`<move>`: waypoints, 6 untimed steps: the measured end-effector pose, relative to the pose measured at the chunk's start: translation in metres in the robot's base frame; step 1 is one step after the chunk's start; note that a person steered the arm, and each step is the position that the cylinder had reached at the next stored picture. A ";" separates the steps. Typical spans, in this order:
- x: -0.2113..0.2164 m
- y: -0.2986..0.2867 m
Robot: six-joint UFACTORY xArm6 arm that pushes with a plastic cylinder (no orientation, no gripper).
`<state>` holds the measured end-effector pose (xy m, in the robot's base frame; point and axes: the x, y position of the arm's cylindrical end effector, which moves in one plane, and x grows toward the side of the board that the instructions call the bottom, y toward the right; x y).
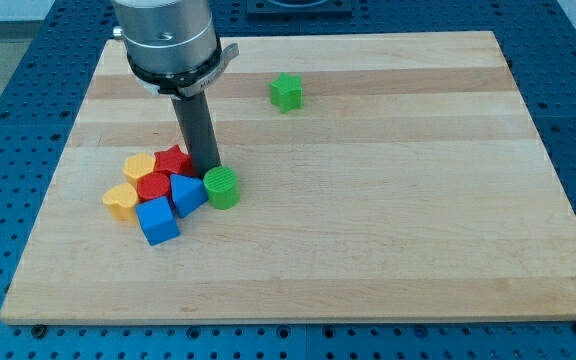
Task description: Move the green star towards the red star
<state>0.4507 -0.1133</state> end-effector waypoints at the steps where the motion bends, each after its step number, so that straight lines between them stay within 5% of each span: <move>1: -0.017 0.003; 3: -0.049 0.040; 5: -0.095 0.141; 6: -0.140 0.130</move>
<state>0.3105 0.0171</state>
